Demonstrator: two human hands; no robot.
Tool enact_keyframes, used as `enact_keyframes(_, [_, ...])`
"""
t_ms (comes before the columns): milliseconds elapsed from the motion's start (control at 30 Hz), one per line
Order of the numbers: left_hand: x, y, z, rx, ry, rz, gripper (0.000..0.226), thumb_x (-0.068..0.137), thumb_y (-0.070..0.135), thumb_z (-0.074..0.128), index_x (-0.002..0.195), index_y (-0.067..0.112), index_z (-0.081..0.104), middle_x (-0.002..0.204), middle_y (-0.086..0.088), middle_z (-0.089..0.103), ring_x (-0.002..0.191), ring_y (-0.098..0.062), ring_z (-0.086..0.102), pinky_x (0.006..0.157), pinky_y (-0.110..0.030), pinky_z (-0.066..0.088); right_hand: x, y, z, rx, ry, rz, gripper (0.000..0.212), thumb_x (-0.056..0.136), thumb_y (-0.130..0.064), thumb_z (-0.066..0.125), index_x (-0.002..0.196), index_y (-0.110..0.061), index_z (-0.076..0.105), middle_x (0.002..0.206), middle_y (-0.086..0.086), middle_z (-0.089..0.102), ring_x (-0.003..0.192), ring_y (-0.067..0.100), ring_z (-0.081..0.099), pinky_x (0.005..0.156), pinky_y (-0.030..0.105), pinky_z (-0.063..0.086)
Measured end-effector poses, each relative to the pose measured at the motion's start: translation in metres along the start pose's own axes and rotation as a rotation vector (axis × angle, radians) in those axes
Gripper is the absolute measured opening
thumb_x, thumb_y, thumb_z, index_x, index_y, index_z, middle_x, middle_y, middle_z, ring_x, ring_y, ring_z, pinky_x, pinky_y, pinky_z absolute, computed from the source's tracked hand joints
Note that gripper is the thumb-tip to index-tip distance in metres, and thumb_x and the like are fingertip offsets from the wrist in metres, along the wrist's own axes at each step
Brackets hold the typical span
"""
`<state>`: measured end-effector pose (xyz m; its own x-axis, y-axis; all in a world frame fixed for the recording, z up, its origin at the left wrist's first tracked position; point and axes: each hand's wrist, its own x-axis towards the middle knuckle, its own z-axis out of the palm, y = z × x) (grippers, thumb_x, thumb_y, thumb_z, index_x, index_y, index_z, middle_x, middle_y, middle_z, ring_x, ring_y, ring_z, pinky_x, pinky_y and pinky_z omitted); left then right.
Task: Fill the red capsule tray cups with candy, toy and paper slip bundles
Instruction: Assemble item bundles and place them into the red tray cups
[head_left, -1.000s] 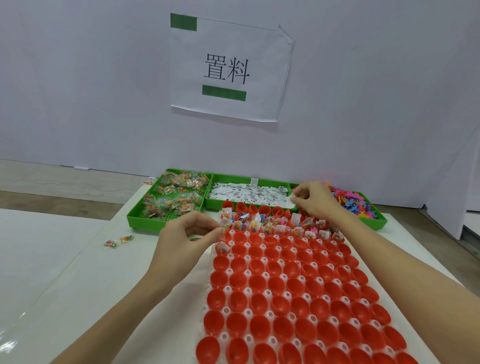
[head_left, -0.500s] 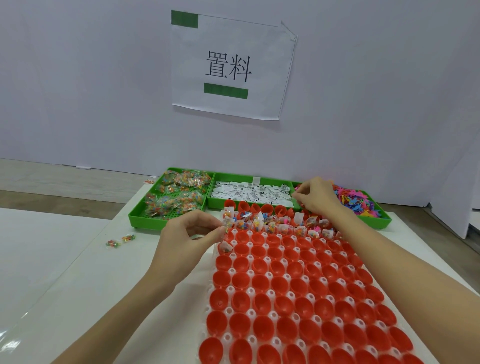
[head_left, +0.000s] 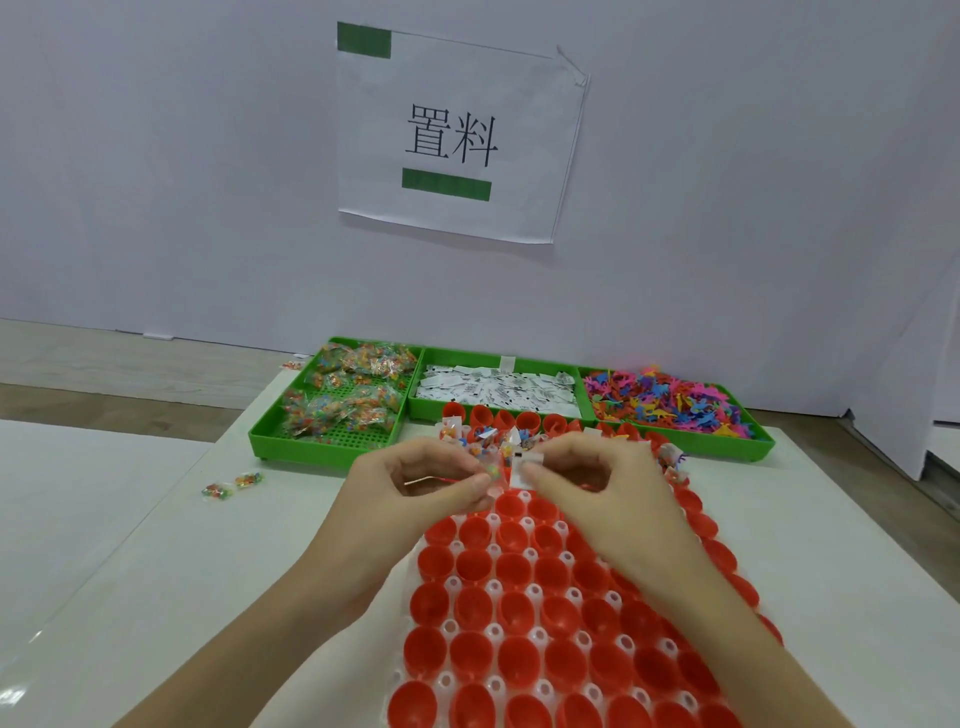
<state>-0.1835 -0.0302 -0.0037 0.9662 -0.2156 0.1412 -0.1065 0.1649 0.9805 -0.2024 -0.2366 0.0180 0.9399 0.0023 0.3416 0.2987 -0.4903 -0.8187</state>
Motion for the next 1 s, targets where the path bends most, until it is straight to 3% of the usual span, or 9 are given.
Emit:
enact_keyframes(133, [-0.005, 0.000, 0.007, 0.075, -0.085, -0.011, 0.023, 0.072, 0.023, 0.090, 0.089, 0.012, 0.080, 0.091, -0.011, 0.078, 0.081, -0.025, 0.077, 0.075, -0.022, 0.058, -0.017, 0.000, 0.008, -0.008, -0.056, 0.004, 0.012, 0.091, -0.016, 0.075, 0.087, -0.026, 0.080, 0.080, -0.011, 0.076, 0.076, 0.006, 0.071, 0.071, 0.018, 0.054])
enact_keyframes(233, [-0.007, 0.000, 0.008, 0.113, -0.053, 0.008, 0.025, 0.072, 0.028, 0.090, 0.090, 0.014, 0.079, 0.086, -0.012, 0.077, 0.078, -0.026, 0.075, 0.073, -0.024, 0.058, -0.023, -0.002, 0.007, -0.004, -0.119, -0.015, 0.018, 0.096, -0.014, 0.068, 0.092, -0.028, 0.078, 0.082, -0.011, 0.075, 0.080, 0.008, 0.070, 0.073, 0.019, 0.055])
enact_keyframes(467, [-0.005, 0.001, 0.007, 0.145, -0.087, -0.038, 0.033, 0.072, 0.027, 0.090, 0.102, 0.020, 0.080, 0.083, -0.008, 0.075, 0.077, -0.020, 0.072, 0.075, -0.022, 0.058, -0.027, 0.000, 0.002, 0.047, -0.101, 0.011, 0.023, 0.099, -0.014, 0.064, 0.096, -0.033, 0.077, 0.081, -0.009, 0.073, 0.075, 0.007, 0.067, 0.068, 0.017, 0.051])
enact_keyframes(600, [-0.007, -0.003, 0.007, 0.164, -0.090, -0.107, 0.029, 0.070, 0.030, 0.090, 0.095, 0.017, 0.081, 0.085, -0.014, 0.078, 0.087, -0.028, 0.076, 0.076, -0.021, 0.057, -0.030, 0.000, 0.003, 0.114, -0.091, 0.030, 0.018, 0.096, -0.013, 0.069, 0.096, -0.029, 0.077, 0.089, -0.009, 0.076, 0.086, 0.010, 0.072, 0.078, 0.025, 0.058])
enact_keyframes(767, [-0.008, -0.002, 0.009, 0.180, -0.103, -0.054, 0.027, 0.070, 0.027, 0.090, 0.090, 0.013, 0.079, 0.086, -0.011, 0.077, 0.081, -0.020, 0.073, 0.074, -0.020, 0.057, -0.029, 0.000, -0.001, 0.192, -0.047, 0.093, 0.017, 0.095, -0.006, 0.068, 0.095, -0.021, 0.074, 0.084, -0.001, 0.076, 0.079, 0.011, 0.073, 0.069, 0.016, 0.054])
enact_keyframes(867, [-0.007, 0.001, 0.006, 0.149, -0.084, -0.035, 0.026, 0.070, 0.026, 0.090, 0.089, 0.011, 0.078, 0.083, -0.010, 0.076, 0.076, -0.017, 0.072, 0.070, -0.017, 0.055, -0.011, 0.001, -0.014, 0.089, -0.022, 0.094, 0.020, 0.096, -0.002, 0.064, 0.095, -0.019, 0.074, 0.083, -0.003, 0.078, 0.077, 0.010, 0.074, 0.070, 0.017, 0.056])
enact_keyframes(1000, [-0.004, 0.003, 0.002, 0.118, -0.039, -0.006, 0.025, 0.068, 0.025, 0.090, 0.084, 0.011, 0.077, 0.081, -0.008, 0.075, 0.075, -0.014, 0.070, 0.069, -0.016, 0.054, 0.041, 0.021, -0.048, -0.226, 0.074, 0.098, 0.019, 0.097, -0.007, 0.063, 0.093, -0.021, 0.074, 0.076, -0.007, 0.076, 0.071, 0.004, 0.072, 0.074, 0.022, 0.059])
